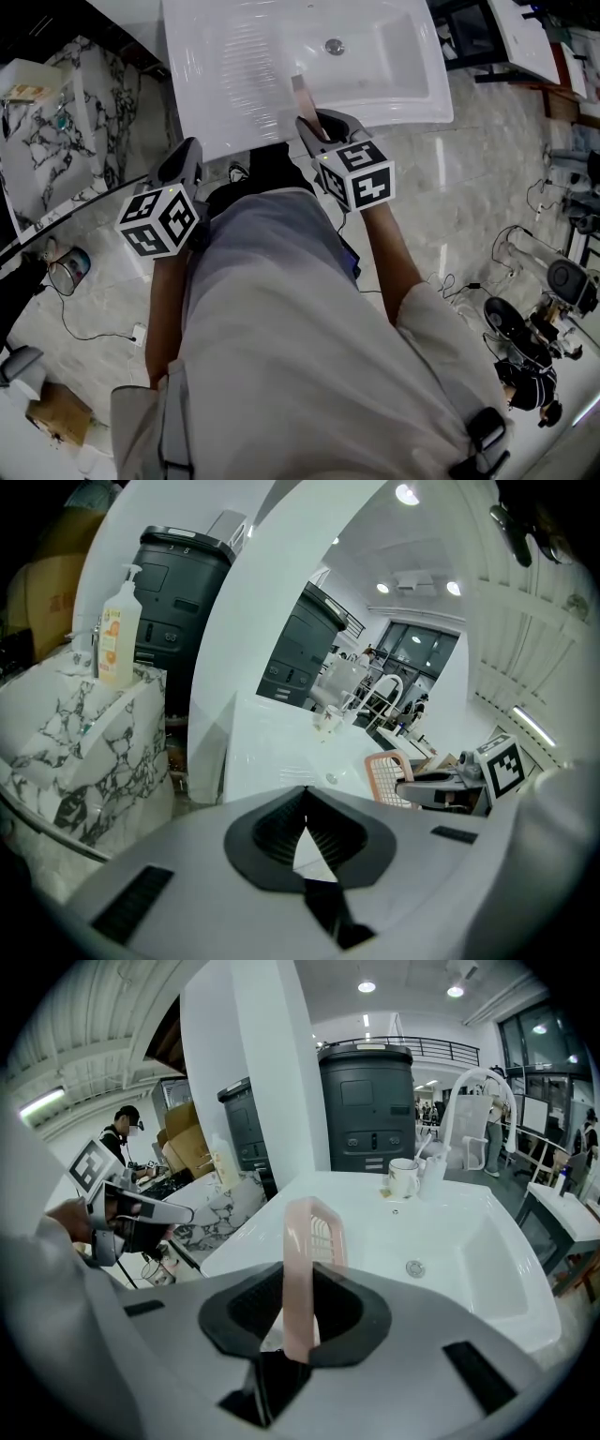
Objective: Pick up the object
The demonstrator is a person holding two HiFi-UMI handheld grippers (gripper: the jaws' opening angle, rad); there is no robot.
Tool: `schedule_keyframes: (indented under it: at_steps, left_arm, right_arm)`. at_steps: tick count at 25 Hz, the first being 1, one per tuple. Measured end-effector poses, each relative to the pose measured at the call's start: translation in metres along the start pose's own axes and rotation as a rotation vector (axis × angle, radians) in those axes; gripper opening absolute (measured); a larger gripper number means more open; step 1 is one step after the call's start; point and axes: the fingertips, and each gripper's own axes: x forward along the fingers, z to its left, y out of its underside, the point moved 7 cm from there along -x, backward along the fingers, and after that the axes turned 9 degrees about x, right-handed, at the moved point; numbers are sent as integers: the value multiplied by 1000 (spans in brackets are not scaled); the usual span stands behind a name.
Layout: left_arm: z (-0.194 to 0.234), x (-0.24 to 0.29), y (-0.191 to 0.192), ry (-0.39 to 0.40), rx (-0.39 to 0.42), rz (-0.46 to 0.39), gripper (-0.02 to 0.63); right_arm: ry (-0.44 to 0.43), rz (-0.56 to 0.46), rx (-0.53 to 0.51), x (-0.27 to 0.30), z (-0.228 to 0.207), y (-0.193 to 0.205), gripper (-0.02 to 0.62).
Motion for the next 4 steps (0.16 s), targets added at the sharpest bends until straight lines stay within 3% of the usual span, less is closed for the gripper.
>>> schedule_keyframes:
  at_steps: [4]
  left_arm:
    - [4, 4, -3, 2, 0, 2, 2]
  right_arm:
    - [-5, 8, -11, 5, 1, -3, 84]
